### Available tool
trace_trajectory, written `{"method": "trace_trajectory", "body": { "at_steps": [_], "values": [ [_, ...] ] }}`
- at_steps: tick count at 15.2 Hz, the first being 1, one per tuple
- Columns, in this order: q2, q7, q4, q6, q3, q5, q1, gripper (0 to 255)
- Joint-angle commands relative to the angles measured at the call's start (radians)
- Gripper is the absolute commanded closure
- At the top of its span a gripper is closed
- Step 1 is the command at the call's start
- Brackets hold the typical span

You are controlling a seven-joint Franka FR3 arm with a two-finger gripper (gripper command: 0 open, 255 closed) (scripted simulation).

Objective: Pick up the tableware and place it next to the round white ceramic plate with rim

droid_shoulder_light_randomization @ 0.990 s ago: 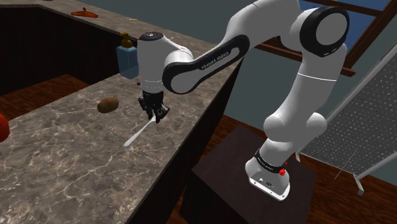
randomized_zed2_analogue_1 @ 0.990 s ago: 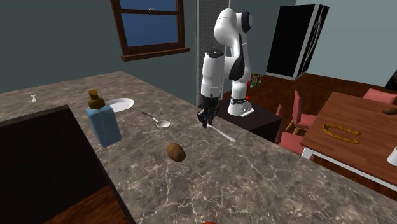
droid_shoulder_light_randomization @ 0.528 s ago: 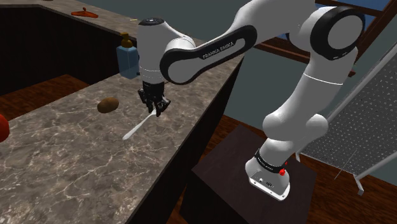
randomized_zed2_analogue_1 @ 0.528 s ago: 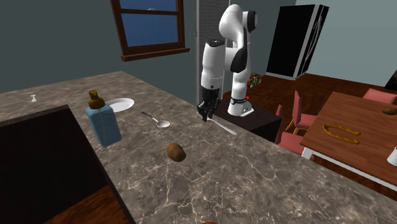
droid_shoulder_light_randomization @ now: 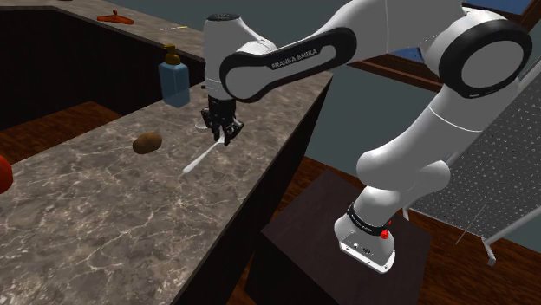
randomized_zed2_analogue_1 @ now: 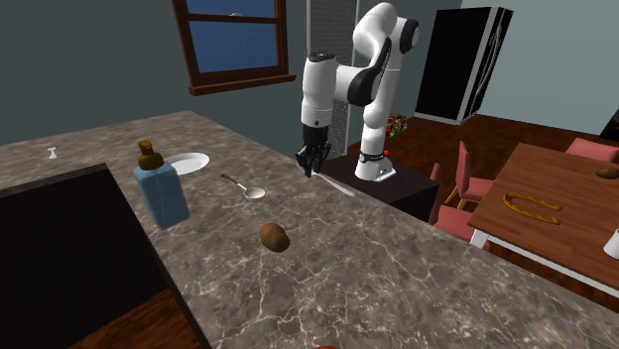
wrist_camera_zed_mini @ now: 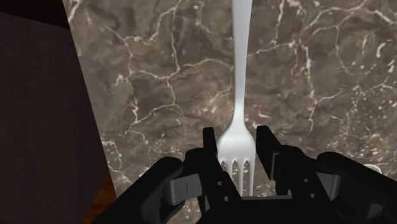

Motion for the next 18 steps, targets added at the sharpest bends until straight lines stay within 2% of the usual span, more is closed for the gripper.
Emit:
{"method": "trace_trajectory", "body": {
  "at_steps": [1, 5, 9, 18],
  "values": [
    [-0.062, -0.101, -0.033, 0.012, -0.064, 0.073, 0.006, 255],
    [-0.108, -0.233, -0.073, 0.022, -0.167, 0.117, 0.004, 255],
    [-0.117, -0.339, -0.095, 0.032, -0.243, 0.121, -0.021, 255],
    [-0.053, -0.516, -0.079, 0.052, -0.361, 0.053, -0.121, 255]
  ]
}}
